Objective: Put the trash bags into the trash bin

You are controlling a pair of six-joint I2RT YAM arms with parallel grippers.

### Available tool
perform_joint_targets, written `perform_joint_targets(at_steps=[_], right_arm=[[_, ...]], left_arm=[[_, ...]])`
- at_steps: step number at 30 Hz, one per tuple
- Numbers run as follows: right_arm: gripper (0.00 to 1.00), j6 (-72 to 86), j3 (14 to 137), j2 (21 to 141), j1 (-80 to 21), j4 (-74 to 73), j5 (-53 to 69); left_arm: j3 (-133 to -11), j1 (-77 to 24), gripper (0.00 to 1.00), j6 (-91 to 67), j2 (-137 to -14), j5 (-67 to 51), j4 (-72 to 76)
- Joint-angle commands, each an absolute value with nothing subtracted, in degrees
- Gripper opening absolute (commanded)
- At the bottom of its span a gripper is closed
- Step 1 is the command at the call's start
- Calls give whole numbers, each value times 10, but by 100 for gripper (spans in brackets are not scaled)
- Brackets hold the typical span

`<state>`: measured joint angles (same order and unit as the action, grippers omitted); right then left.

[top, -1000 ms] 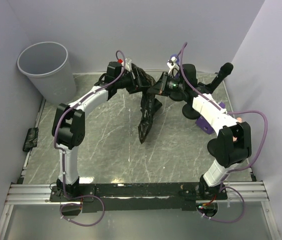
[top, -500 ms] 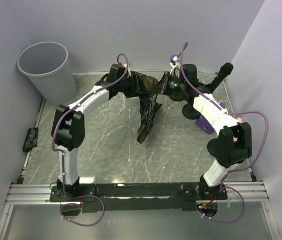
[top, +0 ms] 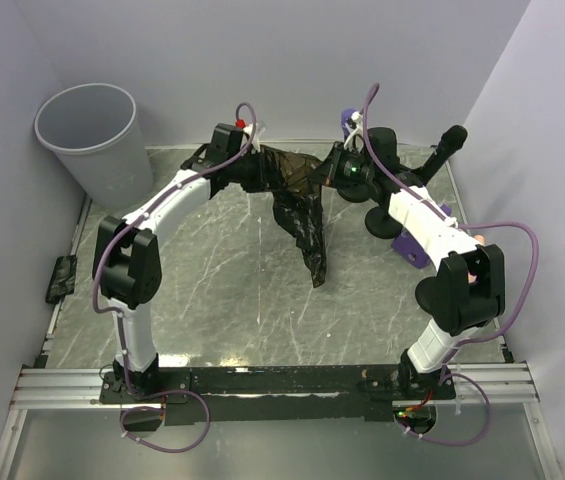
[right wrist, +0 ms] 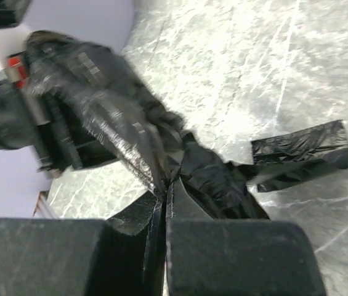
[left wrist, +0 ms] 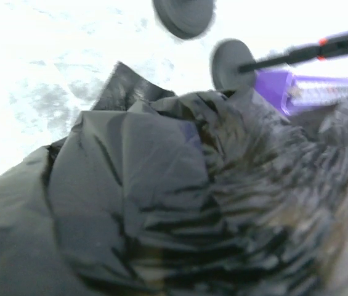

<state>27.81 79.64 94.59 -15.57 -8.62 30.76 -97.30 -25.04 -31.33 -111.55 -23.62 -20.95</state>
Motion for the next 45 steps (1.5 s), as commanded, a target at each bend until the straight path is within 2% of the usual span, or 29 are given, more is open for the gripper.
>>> perform_joint_targets(at_steps=[1, 2, 3, 4, 8, 11, 20, 24, 27, 33, 34, 39, 45], right_arm=[[0, 265, 826, 927, -145, -89, 277], [0, 265, 828, 929, -143, -92, 272], [0, 265, 828, 929, -142, -92, 266], [0, 266, 827, 930, -141, -94, 265], [0, 280, 828, 937, -141, -92, 264], [0, 291, 833, 947, -143, -95, 256], [0, 302, 862, 982, -152, -118, 207], [0, 302, 864, 984, -159, -119, 205], [0, 304, 863, 983, -162, -120, 201], [0, 304, 859, 981, -169, -120, 200], [0, 304, 859, 981, -170, -120, 197], [0, 293, 860, 980, -172, -125, 184], [0, 215, 849, 957, -159, -155, 156]], left_arm=[[-997, -211, 15, -242, -1066, -324, -219], [-1000, -202, 24, -217, -1062, -321, -228], [-1012, -197, 47, -196, -1060, -292, -254], [-1020, -194, 64, -186, -1059, -260, -275], [-981, -194, 87, -270, -1023, -223, -265], [-962, -215, 88, -319, -1026, -213, -251], [-1055, -279, 89, -384, -1117, -151, -267], [-1092, -294, 93, -418, -1154, -114, -272], [-1111, -309, 92, -434, -1174, -69, -300], [-1124, -329, 89, -452, -1222, -50, -301], [-1126, -331, 85, -453, -1229, -58, -296], [-1123, -337, 53, -447, -1230, -55, -309], [-1043, -270, 36, -411, -1156, -69, -303]])
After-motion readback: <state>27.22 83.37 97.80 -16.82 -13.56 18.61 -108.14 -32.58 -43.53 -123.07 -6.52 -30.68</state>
